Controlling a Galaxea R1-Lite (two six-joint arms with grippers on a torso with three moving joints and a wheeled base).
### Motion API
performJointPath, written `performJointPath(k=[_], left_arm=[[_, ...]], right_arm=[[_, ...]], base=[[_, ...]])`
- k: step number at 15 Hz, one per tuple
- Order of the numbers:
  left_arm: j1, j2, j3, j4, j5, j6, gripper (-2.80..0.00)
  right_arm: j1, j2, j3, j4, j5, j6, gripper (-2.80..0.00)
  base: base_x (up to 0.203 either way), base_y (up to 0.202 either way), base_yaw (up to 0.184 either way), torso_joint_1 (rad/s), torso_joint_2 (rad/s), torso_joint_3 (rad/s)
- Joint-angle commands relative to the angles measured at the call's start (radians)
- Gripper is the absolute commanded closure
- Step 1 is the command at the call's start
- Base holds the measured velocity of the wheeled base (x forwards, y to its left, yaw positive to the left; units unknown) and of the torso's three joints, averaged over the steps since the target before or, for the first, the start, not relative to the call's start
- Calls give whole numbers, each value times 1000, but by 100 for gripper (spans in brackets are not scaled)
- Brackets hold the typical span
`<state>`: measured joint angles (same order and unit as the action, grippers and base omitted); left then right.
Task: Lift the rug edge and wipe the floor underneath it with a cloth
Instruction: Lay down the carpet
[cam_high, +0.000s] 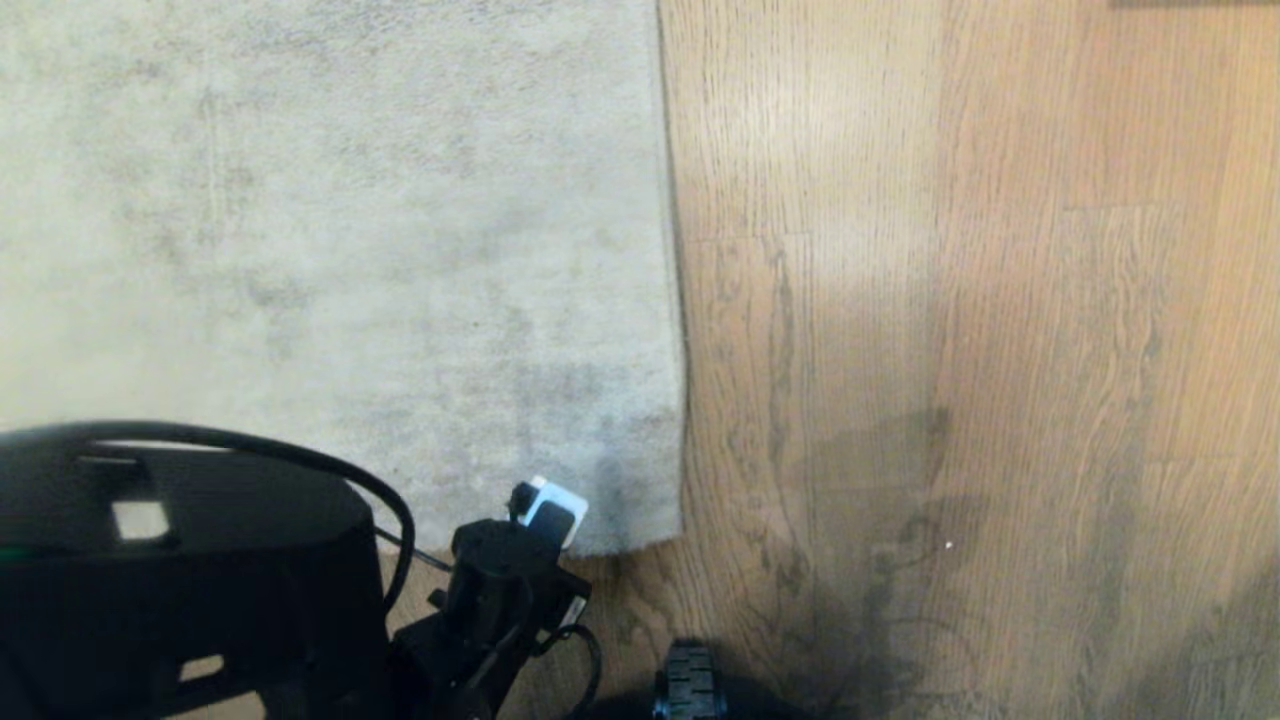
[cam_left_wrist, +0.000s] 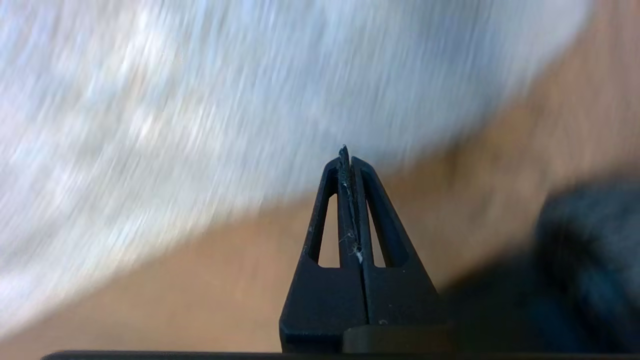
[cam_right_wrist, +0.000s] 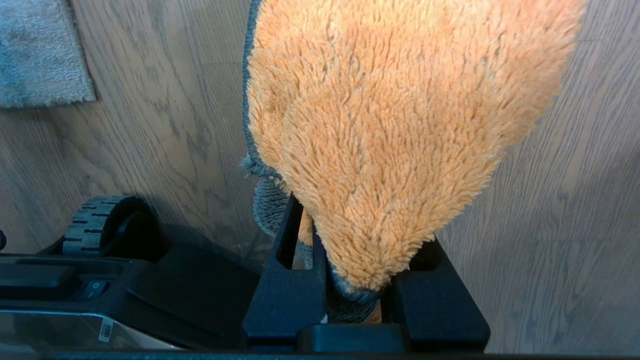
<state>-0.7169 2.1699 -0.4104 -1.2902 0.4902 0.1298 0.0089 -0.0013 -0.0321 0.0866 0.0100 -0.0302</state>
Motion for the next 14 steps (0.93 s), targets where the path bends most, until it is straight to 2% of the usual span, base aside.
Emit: performJointPath(k=[1,6,9,14], left_arm=[[14,85,-129,-14,-49,2,0],[23,179,-248,-76,-72,13,0],[40,201,-255,-131,-74,83,0],[30,225,-258,-188,-90,96,0]], right_arm=[[0,1,0,1,1,0,0],[0,1,0,1,1,0,0],[0,1,0,1,1,0,0],[0,1,0,1,1,0,0]], base=[[0,0,0,0,0,0],[0,0,0,0,0,0],[0,0,0,0,0,0],[0,0,0,0,0,0]])
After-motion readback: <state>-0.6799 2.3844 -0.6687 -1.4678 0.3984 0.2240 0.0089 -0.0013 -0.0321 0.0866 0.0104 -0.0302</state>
